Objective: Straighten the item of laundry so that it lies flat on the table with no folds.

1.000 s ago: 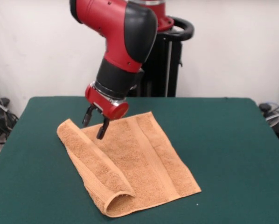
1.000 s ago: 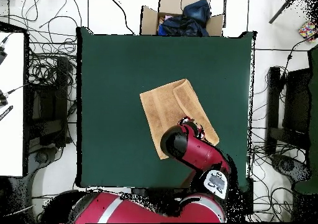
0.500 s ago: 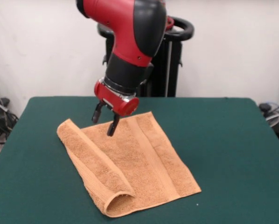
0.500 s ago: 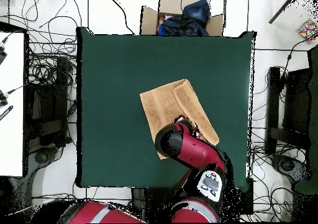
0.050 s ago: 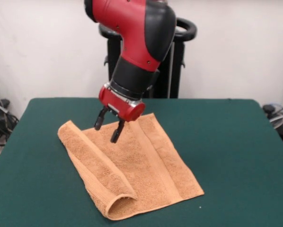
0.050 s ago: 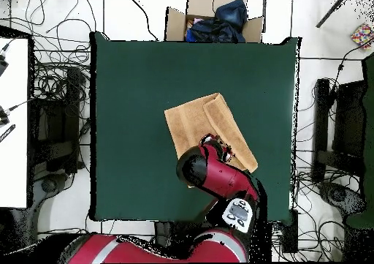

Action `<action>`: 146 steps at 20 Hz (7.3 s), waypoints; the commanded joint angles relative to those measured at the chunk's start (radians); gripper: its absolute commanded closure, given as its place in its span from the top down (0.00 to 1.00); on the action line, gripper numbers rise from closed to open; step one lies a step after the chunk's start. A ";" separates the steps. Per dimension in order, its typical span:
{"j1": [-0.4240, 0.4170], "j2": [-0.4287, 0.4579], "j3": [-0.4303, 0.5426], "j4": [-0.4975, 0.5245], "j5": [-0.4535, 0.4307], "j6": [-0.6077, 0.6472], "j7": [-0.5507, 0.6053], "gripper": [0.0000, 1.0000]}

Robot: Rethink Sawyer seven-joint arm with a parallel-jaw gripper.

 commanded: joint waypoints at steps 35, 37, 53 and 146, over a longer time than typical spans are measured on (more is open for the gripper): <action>-0.062 0.072 0.122 0.097 0.035 -0.205 0.226 1.00; -0.072 0.076 0.131 0.098 0.030 -0.215 0.226 1.00; -0.132 0.104 0.208 0.096 0.000 -0.213 0.223 1.00; -0.116 0.269 0.132 0.118 0.131 -0.638 0.248 1.00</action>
